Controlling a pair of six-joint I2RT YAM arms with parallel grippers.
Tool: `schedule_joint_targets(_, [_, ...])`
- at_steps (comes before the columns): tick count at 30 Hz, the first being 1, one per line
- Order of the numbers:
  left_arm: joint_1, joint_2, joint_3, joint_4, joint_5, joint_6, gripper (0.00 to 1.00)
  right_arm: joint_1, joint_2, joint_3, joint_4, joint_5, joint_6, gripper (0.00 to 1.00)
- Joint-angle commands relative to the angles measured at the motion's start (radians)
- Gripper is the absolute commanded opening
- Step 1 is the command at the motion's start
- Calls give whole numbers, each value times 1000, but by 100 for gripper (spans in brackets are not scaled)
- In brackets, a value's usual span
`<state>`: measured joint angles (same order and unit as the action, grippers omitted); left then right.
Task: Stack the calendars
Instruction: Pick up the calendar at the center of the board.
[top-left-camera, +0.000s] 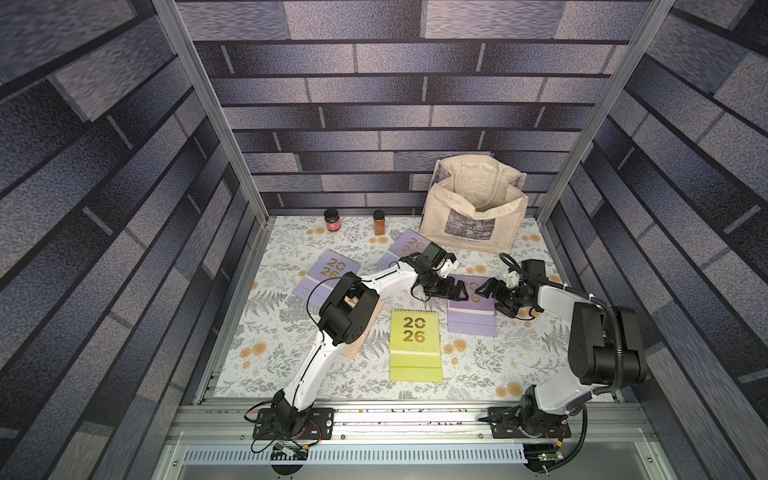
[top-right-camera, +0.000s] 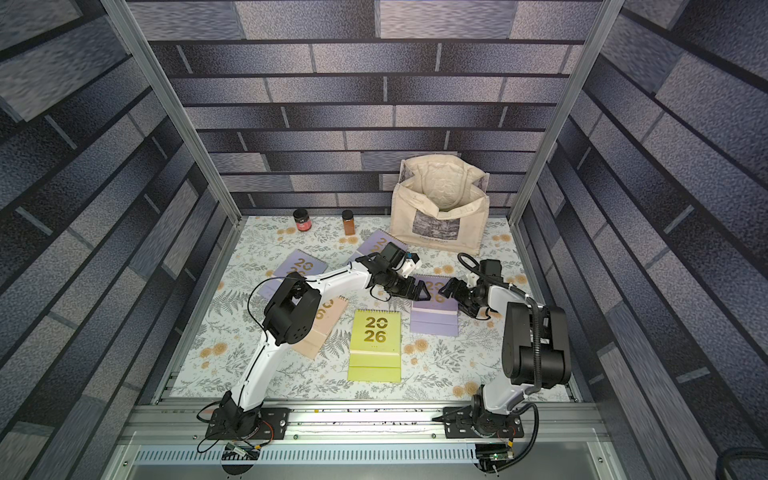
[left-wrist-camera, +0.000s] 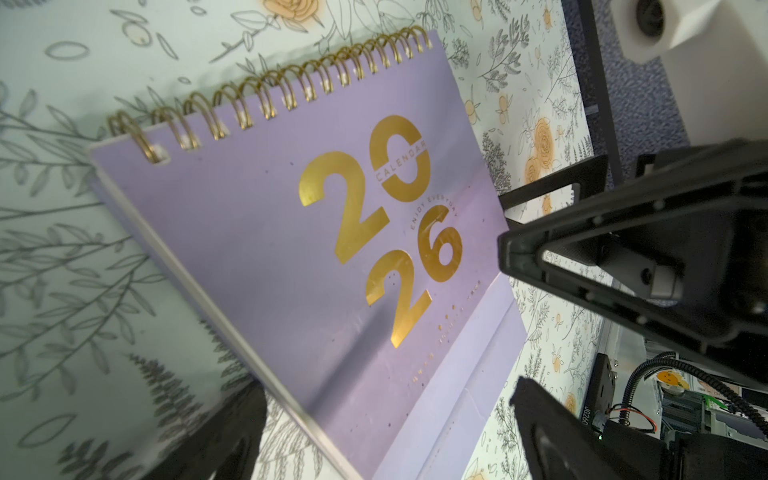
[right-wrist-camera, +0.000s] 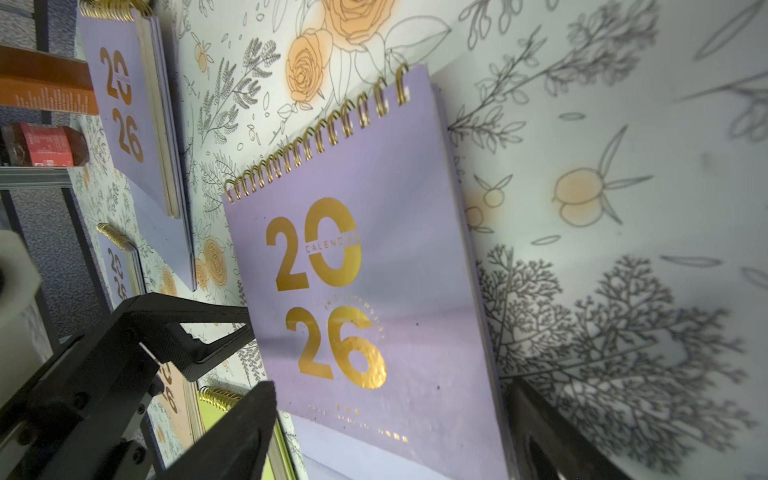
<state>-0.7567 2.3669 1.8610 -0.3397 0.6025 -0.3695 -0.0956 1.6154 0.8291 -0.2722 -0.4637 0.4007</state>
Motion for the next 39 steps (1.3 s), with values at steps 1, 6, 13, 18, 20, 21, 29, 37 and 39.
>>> schedule_joint_targets(1, [3,46,-37,-43,3,-9,92,3,23,34,-45,32,-23,86])
schedule_joint_targets(6, [7,52,-36,-47,9,-9,79,2,56,28,-23,-39,-42,72])
schedule_joint_targets(13, [26,4,-109,94,102,-63,74,9,53,-11,44,-154,-34,56])
schedule_joint_targets(18, [30,5,-115,123,133,-66,74,10,21,-38,114,-218,-13,50])
schedule_joint_targets(20, [27,5,-116,127,137,-65,74,10,10,-42,134,-240,-5,49])
schedule_joint_targets(21, [27,5,-116,132,141,-65,74,11,3,-45,149,-253,1,50])
schedule_joint_targets(29, [22,-6,-117,176,175,-75,73,42,-50,-70,237,-326,25,48])
schedule_joint_targets(37, [25,-27,-122,187,171,-78,74,47,-73,-65,218,-290,25,26])
schedule_joint_targets(39, [31,-34,-129,194,167,-78,74,48,-76,-63,210,-290,24,19])
